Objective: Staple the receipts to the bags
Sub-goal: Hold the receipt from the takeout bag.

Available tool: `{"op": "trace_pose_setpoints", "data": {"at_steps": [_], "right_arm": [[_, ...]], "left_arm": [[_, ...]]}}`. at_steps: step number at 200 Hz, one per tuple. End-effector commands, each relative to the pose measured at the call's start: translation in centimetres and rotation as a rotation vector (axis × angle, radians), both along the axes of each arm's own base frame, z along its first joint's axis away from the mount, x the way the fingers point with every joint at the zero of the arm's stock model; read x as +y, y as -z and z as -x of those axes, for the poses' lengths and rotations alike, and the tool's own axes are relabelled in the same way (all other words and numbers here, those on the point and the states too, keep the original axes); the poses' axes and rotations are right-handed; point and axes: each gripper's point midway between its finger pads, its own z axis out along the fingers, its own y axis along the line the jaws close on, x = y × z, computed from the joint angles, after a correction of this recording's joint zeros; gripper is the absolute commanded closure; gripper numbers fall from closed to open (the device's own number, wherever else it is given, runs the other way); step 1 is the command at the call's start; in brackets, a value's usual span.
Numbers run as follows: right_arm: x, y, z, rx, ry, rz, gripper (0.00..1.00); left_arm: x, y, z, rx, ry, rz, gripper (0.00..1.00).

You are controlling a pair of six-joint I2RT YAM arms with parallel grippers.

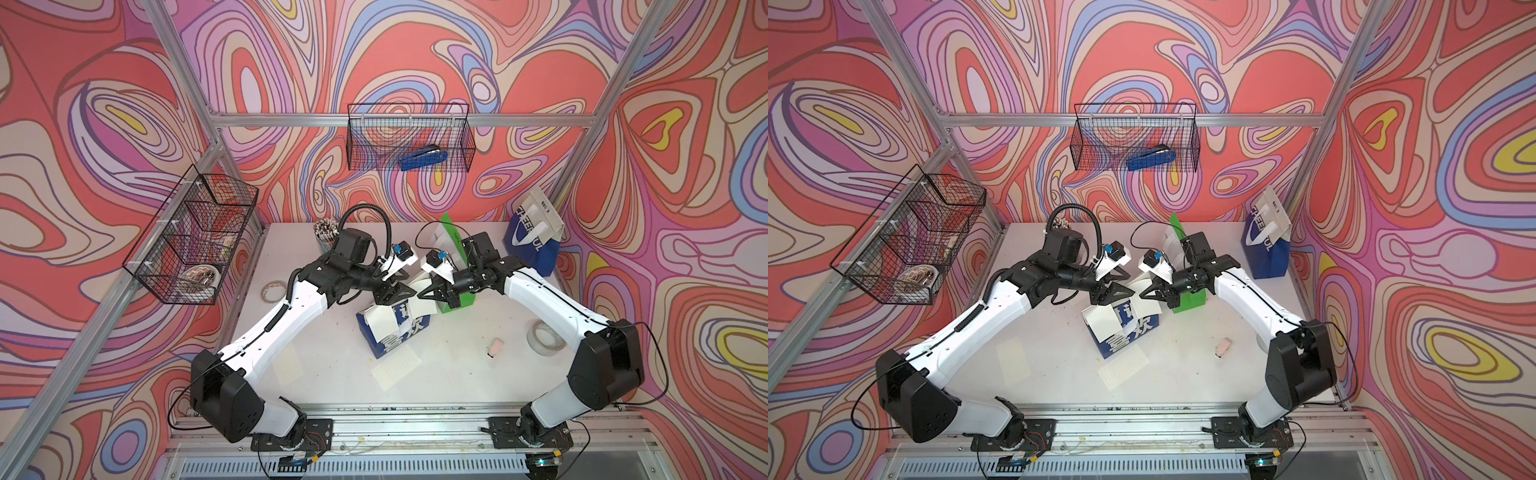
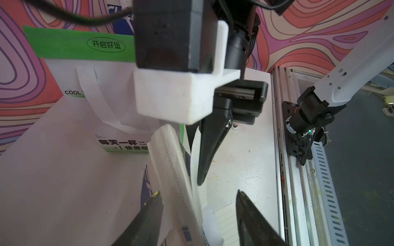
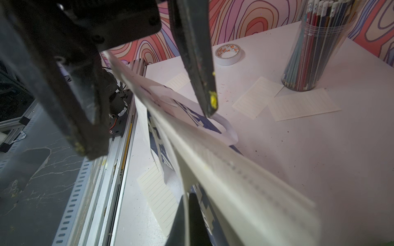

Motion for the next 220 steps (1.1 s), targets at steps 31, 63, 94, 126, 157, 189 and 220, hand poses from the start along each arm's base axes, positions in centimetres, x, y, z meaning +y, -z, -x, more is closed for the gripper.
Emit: {"op": "trace_pose_setpoints", "data": {"at_steps": [31,63,94,126,157,189,220], "right_arm": [[0.3,-0.3,-0.3,0.051,-0.013,-0.014,1.0],[0.2,0.5,-0.5,0.066,-0.01,0.013,1.0],[0.2,0.3,-0.7,0.058,-0.004,0.012,1.0],[0.4,-0.4,-0.6,0.051,-0.013,-0.012,1.0],[0.4,-0.5,-0.6,0.053,-0.016,-0.018,1.0],[0.5,-0.9,-0.6,0.051,-0.021,-0.029,1.0],[0.6,-1.0,-0.6,0.055,-0.021,-0.029,1.0]], "left_arm": [[-0.4,0.3,-0.3,-0.017,-0.002,-0.045,0.59],[0.1,0.8,-0.9,-0.027,-0.042,-0.083,0.63],[0.0,1.0,-0.8,-0.024,-0.034,-0.088,0.73],[0.0,1.1,-0.8,-0.028,-0.026,-0.089,0.74],[-0.3,0.8,-0.6,-0.024,-0.01,-0.07,0.69],[-0.2,0.9,-0.8,-0.036,-0.01,-0.078,0.67],[-0.3,1.1,-0.8,-0.037,-0.007,-0.083,0.71]]}}
